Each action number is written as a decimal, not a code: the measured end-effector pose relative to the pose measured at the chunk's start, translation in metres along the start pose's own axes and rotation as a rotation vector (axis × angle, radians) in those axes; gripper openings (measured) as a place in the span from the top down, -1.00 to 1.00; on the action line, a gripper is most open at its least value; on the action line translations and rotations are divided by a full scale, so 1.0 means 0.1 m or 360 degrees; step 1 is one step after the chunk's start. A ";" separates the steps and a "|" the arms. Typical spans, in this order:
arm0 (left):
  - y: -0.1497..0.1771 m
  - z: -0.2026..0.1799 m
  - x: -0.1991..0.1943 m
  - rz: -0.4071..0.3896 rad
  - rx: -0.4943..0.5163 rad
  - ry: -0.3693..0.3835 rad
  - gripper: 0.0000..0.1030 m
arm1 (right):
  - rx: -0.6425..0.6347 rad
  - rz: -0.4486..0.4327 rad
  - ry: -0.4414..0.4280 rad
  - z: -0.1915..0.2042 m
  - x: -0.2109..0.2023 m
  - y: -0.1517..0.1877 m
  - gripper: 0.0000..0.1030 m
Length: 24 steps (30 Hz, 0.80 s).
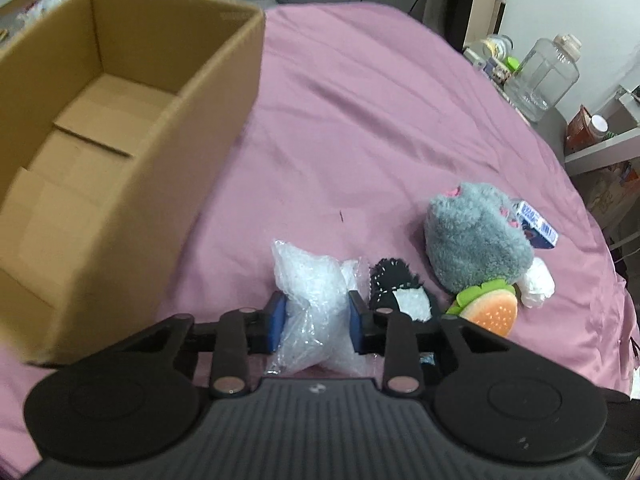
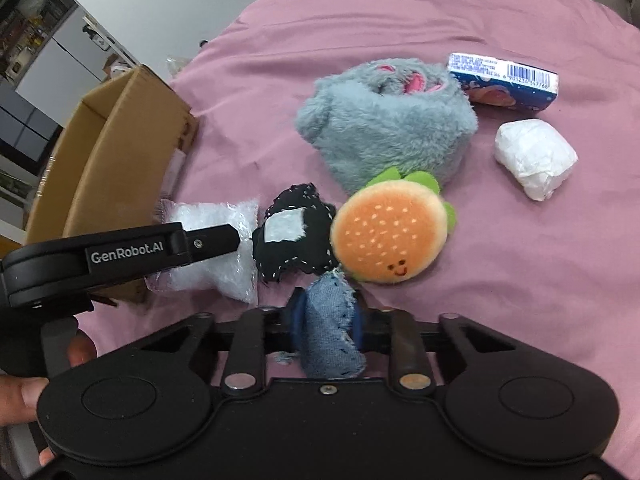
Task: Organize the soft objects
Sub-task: 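Grasp the white plastic bag with the left tool while the right tool grasps the denim plush, then carry the bag and denim plush into the cardboard box and open both tools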
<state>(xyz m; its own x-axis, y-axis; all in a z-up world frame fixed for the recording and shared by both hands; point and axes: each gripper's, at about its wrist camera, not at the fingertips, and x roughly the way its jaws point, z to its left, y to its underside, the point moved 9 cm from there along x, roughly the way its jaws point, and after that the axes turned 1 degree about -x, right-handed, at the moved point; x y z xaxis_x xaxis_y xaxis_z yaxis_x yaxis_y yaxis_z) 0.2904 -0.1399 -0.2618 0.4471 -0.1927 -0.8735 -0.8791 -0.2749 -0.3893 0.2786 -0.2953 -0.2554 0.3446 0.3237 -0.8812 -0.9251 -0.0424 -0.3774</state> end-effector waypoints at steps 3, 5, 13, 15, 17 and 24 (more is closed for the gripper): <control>-0.01 0.02 -0.16 -0.0049 -0.0002 -0.0005 0.40 | -0.0036 -0.0052 -0.0009 0.07 -0.13 0.00 0.60; -0.01 0.02 -0.27 -0.0088 0.0009 -0.0004 0.40 | -0.0050 -0.0077 -0.0024 0.17 -0.15 -0.02 0.60; -0.02 0.15 -0.75 -0.0193 0.0015 -0.0007 0.39 | -0.0027 -0.0248 0.0006 0.37 -0.43 -0.06 0.60; -0.05 0.17 -0.86 -0.0221 0.0016 -0.0007 0.39 | -0.0028 -0.0290 -0.0006 0.43 -0.51 -0.08 0.60; -0.06 0.20 -0.97 -0.0245 0.0017 -0.0004 0.39 | -0.0031 -0.0331 -0.0003 0.48 -0.59 -0.08 0.60; -0.03 0.36 -1.32 -0.0297 0.0026 0.0008 0.39 | -0.0012 -0.0506 0.0023 0.57 -0.89 -0.14 0.60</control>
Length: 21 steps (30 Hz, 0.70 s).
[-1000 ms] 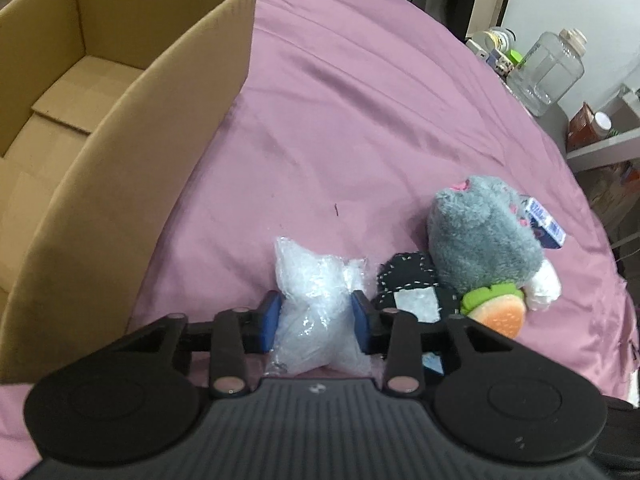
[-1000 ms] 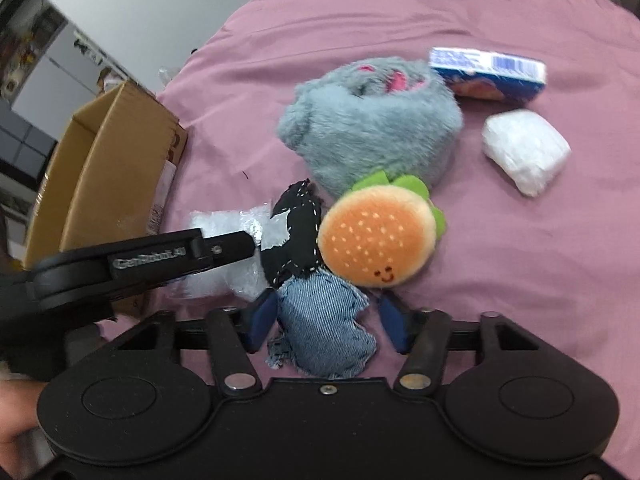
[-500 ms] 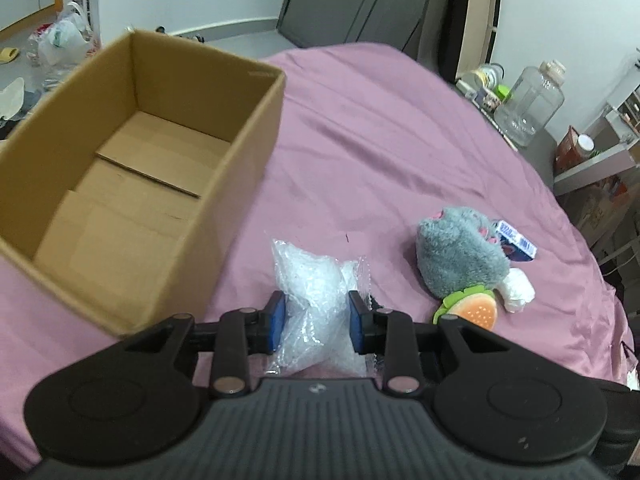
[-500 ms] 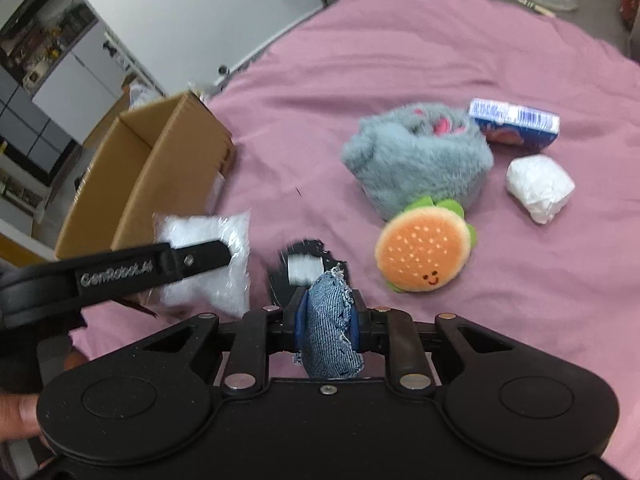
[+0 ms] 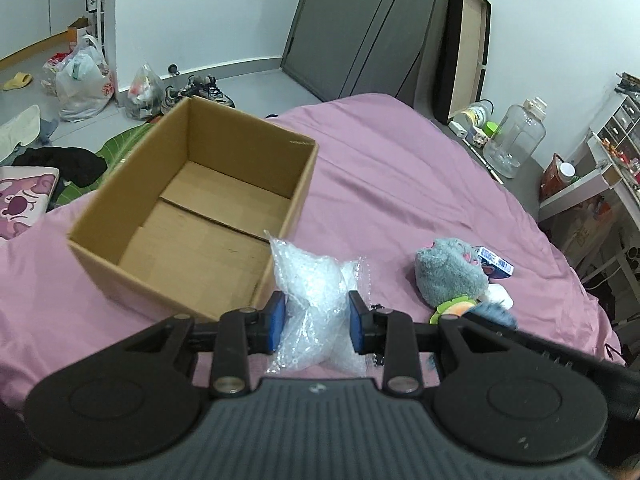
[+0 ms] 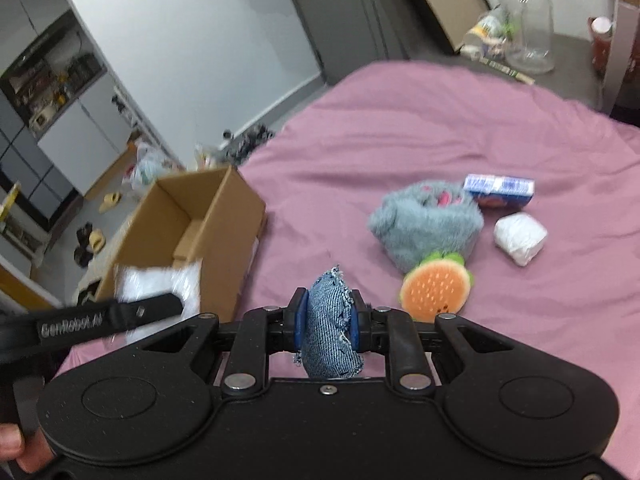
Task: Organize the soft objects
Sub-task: 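Carry the bag and denim plush into the cardboard box and open both tools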
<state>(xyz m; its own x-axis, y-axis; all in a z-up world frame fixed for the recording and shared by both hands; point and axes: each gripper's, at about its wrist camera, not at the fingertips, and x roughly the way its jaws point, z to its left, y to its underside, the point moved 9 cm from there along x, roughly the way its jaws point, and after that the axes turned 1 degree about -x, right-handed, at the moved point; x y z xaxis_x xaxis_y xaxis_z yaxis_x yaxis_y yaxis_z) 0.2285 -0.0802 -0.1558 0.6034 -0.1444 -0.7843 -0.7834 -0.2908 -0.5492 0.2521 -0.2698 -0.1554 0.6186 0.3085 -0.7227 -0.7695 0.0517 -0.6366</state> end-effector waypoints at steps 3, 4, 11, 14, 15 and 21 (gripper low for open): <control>-0.04 0.07 -0.13 -0.0033 0.0001 -0.0006 0.39 | 0.0037 -0.0057 -0.0004 0.01 -0.09 -0.06 0.60; -0.05 0.09 -0.17 -0.0042 0.0006 -0.0010 0.39 | 0.0067 -0.0068 -0.0007 0.03 -0.12 -0.07 0.60; -0.17 0.29 -0.45 -0.0112 0.0038 -0.0053 0.39 | 0.0058 -0.0118 -0.0086 0.37 -0.22 -0.11 0.60; -0.22 0.40 -0.54 -0.0135 0.0020 -0.0062 0.39 | 0.0026 -0.0145 -0.0096 0.48 -0.27 -0.14 0.60; -0.24 0.43 -0.56 -0.0143 0.0016 -0.0065 0.39 | 0.0037 -0.0151 -0.0105 0.51 -0.28 -0.14 0.60; -0.32 0.61 -0.66 -0.0177 0.0002 -0.0082 0.39 | 0.0077 -0.0179 -0.0156 0.63 -0.33 -0.22 0.60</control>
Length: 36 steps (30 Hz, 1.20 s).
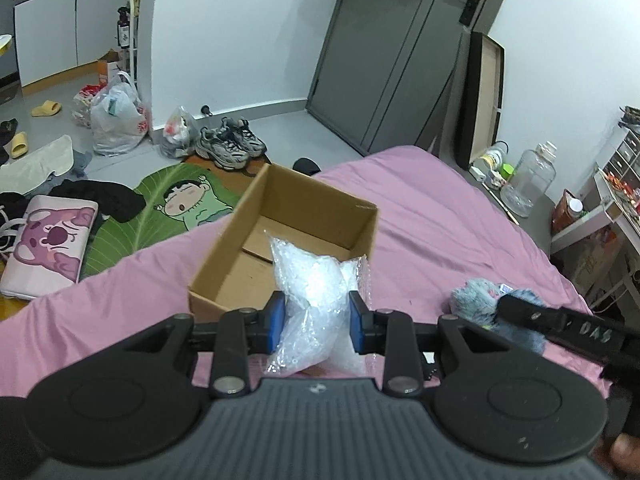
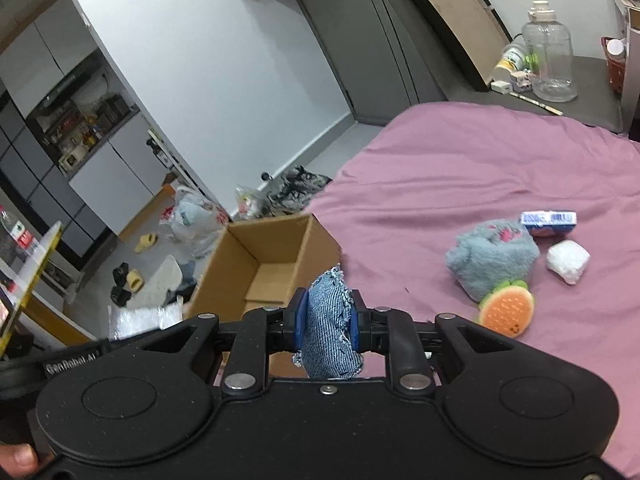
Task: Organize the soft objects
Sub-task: 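Carry the bag and denim plush into the cardboard box and open both tools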
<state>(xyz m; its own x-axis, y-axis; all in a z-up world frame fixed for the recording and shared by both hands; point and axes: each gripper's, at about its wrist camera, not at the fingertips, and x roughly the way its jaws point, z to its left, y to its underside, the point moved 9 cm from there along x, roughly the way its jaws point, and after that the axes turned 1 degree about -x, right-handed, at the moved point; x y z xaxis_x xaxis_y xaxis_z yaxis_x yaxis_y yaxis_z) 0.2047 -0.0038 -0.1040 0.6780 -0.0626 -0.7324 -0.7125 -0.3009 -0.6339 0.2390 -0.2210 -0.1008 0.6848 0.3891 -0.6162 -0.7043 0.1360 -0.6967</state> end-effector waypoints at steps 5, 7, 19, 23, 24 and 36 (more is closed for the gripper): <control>-0.08 0.16 -0.01 -0.0023 -0.0028 -0.0017 0.39 | -0.0008 -0.0033 -0.0038 0.14 -0.02 -0.09 0.60; -0.10 0.21 0.01 -0.0028 -0.0040 -0.0023 0.39 | -0.0007 -0.0030 -0.0050 0.20 0.01 -0.09 0.60; -0.24 0.54 0.19 -0.0019 -0.0103 -0.0057 0.39 | -0.0021 0.0038 -0.0146 0.61 0.41 -0.02 0.60; -0.26 0.60 0.32 0.0004 -0.0112 -0.0068 0.39 | -0.0005 0.0063 -0.0171 0.69 0.54 -0.01 0.60; -0.26 0.62 0.36 0.0014 -0.0116 -0.0069 0.39 | 0.0002 0.0070 -0.0176 0.70 0.58 0.00 0.60; -0.25 0.64 0.83 0.0133 -0.0094 -0.0091 0.39 | 0.0096 0.0146 -0.0190 0.72 0.92 0.06 0.60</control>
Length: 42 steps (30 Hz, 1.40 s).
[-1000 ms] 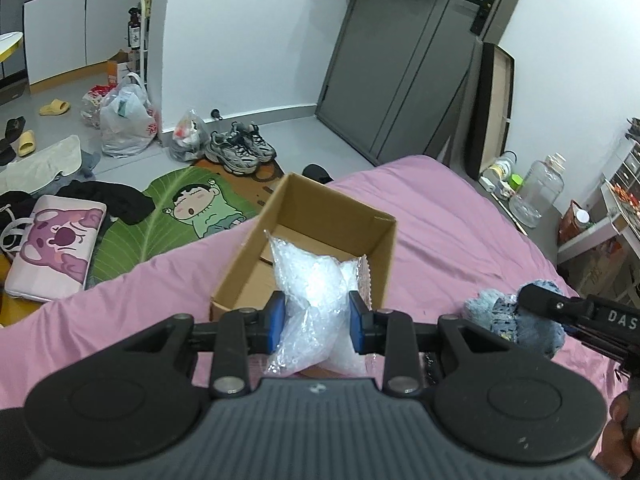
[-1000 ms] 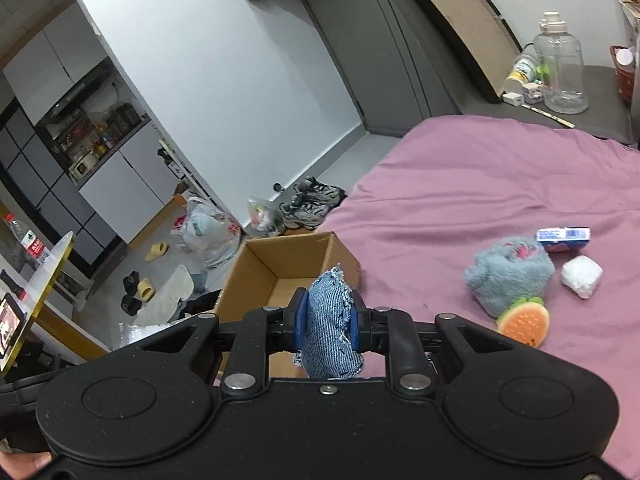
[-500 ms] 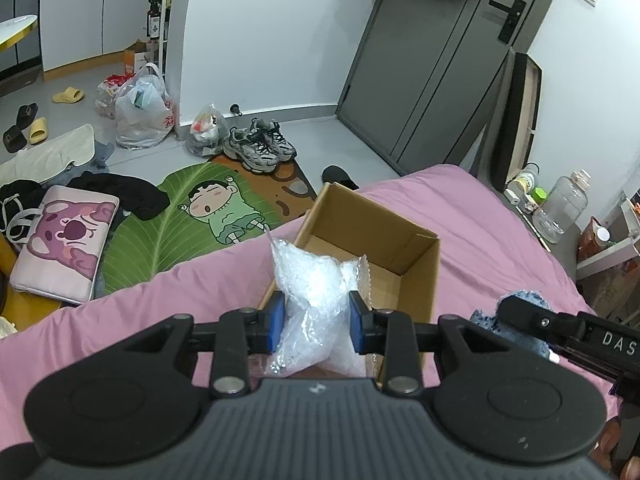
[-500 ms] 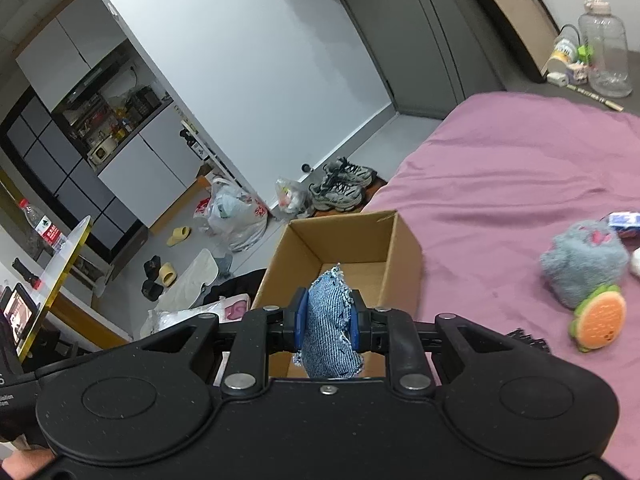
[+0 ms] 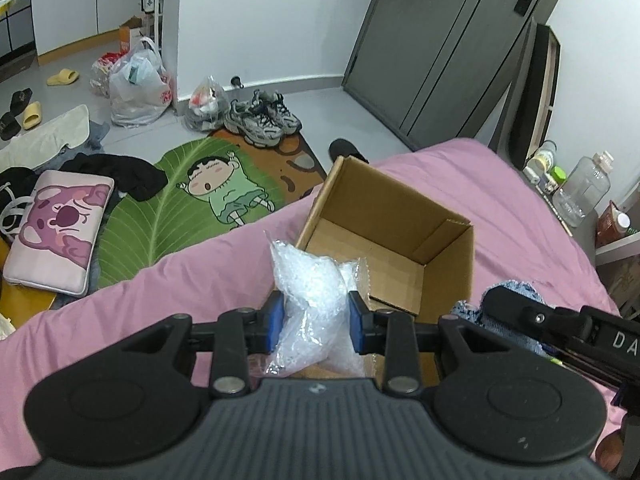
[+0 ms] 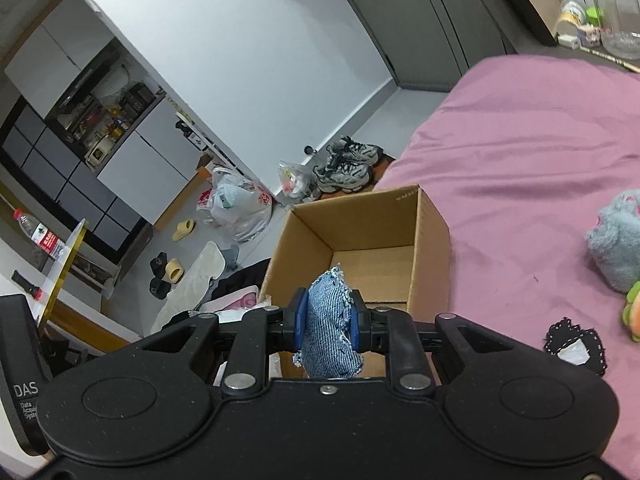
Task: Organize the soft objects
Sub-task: 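Carry the bag and denim plush into the cardboard box and open both tools, then grasp the black plush with the left tool while the right tool grasps the burger plush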
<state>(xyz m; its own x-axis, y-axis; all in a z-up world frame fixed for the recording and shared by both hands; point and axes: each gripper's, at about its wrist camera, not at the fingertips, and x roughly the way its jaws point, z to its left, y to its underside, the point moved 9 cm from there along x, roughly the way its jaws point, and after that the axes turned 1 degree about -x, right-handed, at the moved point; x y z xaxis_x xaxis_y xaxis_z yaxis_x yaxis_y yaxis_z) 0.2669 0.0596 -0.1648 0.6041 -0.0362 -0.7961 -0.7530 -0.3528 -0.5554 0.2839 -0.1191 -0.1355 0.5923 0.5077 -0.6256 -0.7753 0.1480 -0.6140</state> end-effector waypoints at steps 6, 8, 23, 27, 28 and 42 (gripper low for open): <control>-0.03 0.01 0.14 -0.0008 0.0023 -0.0049 0.35 | 0.0026 0.0064 0.0014 -0.07 0.15 0.06 0.60; -0.05 0.02 0.16 -0.0010 0.0003 -0.0044 0.33 | 0.0036 0.0071 0.0018 -0.09 0.17 0.06 0.60; -0.07 0.08 -0.03 -0.0039 -0.0035 -0.0082 0.02 | -0.0005 0.0075 -0.0016 0.06 0.11 0.11 0.03; -0.05 0.08 -0.15 -0.0048 -0.0012 -0.0093 -0.23 | -0.0021 0.0064 -0.0003 0.09 0.01 0.09 0.03; -0.04 0.09 -0.18 -0.0052 -0.0015 -0.0108 -0.27 | -0.0012 0.0069 0.0000 0.08 -0.01 0.08 0.01; 0.00 -0.15 -0.63 -0.0087 0.0055 -0.0095 -0.49 | -0.0309 0.0102 0.0170 0.05 -0.52 -0.02 -0.87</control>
<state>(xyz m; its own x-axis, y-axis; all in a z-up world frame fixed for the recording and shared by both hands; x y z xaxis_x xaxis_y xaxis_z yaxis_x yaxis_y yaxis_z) 0.2334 0.0481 -0.1111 0.6289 0.0383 -0.7766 -0.7285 -0.3201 -0.6057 0.2539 -0.1415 -0.0999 0.5709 0.4164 -0.7075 -0.7616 -0.0533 -0.6459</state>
